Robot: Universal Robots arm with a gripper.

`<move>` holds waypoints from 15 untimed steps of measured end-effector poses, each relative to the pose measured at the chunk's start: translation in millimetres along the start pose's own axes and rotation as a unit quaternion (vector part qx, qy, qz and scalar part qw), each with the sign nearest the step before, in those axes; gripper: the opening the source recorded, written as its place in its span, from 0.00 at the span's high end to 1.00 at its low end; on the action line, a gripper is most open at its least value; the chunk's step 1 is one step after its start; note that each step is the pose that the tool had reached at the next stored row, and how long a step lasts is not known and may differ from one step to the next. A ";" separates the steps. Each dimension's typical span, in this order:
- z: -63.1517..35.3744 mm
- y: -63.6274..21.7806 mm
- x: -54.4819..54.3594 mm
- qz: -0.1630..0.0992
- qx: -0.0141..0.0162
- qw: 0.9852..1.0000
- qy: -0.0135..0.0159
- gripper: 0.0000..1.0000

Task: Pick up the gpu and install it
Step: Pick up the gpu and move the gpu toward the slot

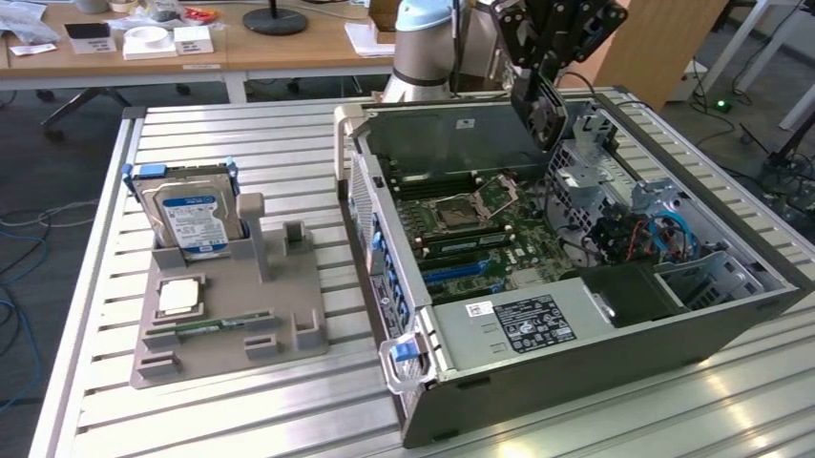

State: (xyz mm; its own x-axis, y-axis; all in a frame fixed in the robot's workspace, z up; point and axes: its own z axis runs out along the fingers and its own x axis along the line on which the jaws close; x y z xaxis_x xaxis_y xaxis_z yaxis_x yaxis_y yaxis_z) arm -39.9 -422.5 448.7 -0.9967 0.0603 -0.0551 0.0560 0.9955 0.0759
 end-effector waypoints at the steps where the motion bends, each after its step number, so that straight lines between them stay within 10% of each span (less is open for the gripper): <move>1: 0.2 0.4 -3.0 0.000 0.000 1.000 0.000 0.74; 15: 3.3 5.9 -48.8 0.000 0.000 1.000 0.000 0.74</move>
State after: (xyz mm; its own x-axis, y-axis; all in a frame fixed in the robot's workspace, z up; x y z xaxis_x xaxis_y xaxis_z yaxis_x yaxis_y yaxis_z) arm 9.3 -419.3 448.5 -0.9966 0.0605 -0.0551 0.0562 0.9955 0.0760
